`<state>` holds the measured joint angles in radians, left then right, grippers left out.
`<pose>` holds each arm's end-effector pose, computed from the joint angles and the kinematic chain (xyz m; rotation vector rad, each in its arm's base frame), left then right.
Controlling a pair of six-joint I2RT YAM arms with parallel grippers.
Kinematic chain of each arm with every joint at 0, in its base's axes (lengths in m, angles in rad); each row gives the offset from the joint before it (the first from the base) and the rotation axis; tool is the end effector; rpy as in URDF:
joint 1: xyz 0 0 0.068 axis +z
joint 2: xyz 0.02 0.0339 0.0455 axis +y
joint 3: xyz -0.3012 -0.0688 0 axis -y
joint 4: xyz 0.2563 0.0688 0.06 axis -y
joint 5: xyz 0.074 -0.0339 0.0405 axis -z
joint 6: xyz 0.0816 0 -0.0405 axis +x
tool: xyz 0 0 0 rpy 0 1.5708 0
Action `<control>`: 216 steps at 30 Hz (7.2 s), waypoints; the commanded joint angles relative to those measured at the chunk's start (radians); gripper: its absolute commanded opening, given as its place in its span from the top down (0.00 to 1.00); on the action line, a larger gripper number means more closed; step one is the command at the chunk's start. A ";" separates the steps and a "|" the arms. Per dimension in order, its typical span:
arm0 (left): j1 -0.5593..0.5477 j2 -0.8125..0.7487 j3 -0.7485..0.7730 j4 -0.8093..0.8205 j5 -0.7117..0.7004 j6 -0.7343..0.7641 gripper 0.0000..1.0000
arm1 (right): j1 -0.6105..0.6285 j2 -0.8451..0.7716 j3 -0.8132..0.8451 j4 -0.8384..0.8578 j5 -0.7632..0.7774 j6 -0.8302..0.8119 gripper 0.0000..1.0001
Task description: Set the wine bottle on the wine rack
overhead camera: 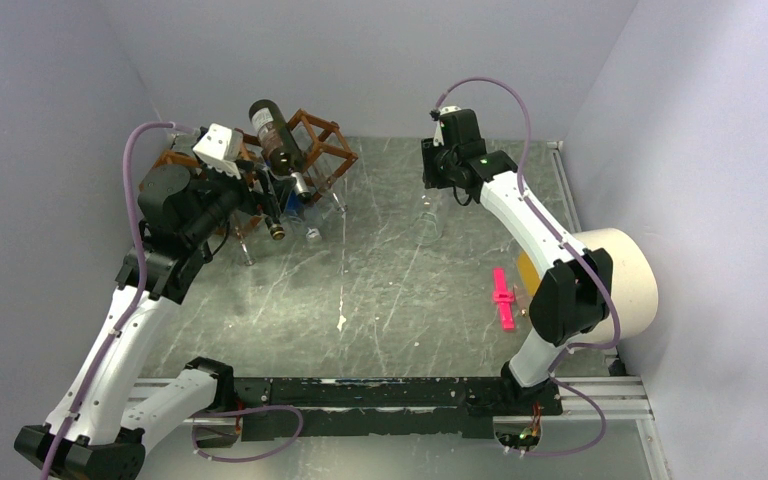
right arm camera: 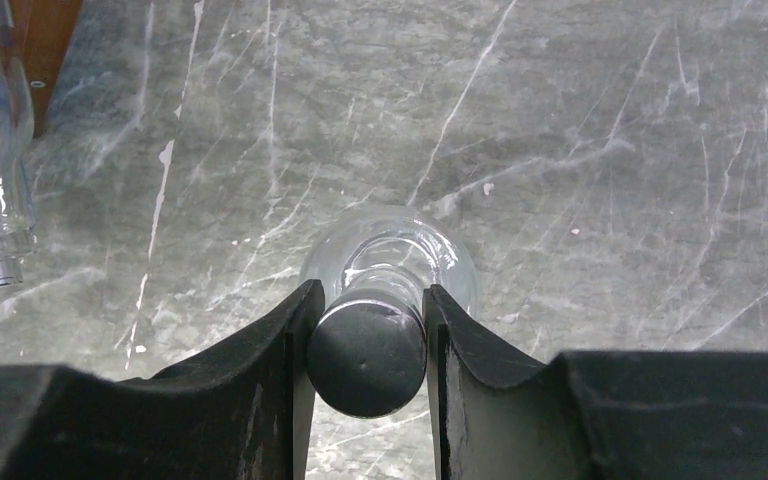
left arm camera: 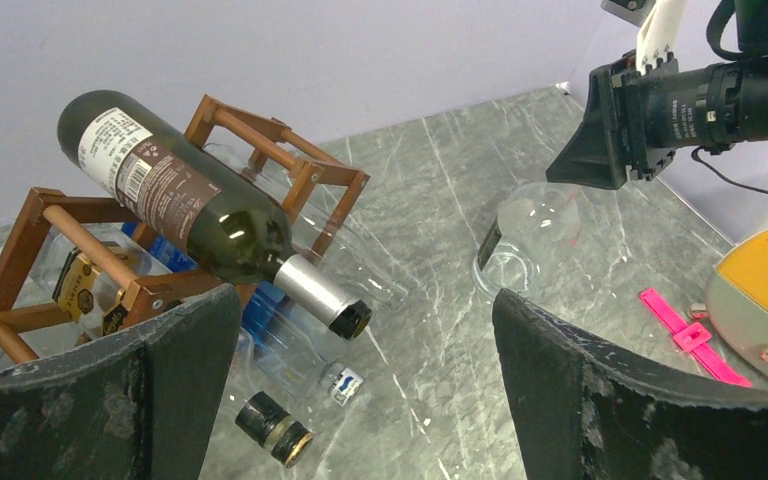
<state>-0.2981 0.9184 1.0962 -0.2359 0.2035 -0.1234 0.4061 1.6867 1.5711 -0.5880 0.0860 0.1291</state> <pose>0.2174 -0.0840 0.4483 0.3009 1.6224 -0.4882 0.4022 0.1653 0.3422 -0.2695 2.2620 0.1843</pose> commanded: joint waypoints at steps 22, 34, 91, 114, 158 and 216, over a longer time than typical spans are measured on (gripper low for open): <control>0.005 0.030 0.006 0.039 0.091 -0.138 0.01 | 0.264 -0.515 -0.735 0.587 0.285 0.236 1.00; 0.005 0.073 0.050 0.025 0.071 -0.148 0.01 | 0.263 -0.765 -0.833 0.217 0.155 0.373 1.00; 0.005 0.053 0.013 0.022 0.007 -0.119 0.01 | 0.362 -0.205 -0.763 0.172 0.118 0.344 0.52; 0.005 0.042 0.001 0.018 -0.002 -0.116 0.01 | 0.361 -0.141 -0.785 0.316 0.209 0.349 0.92; 0.097 -0.064 0.297 -0.058 -0.316 -0.261 0.01 | 0.547 -0.101 0.121 0.425 0.160 0.274 1.00; 0.097 -0.111 0.437 -0.255 -0.469 -0.147 0.01 | 0.641 0.802 0.797 0.849 0.117 0.365 0.53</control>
<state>-0.2108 0.8165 1.5421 -0.5140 -0.2512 -0.2867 1.0595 2.5523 2.3623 0.0448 0.1589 0.4950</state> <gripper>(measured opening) 0.992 0.431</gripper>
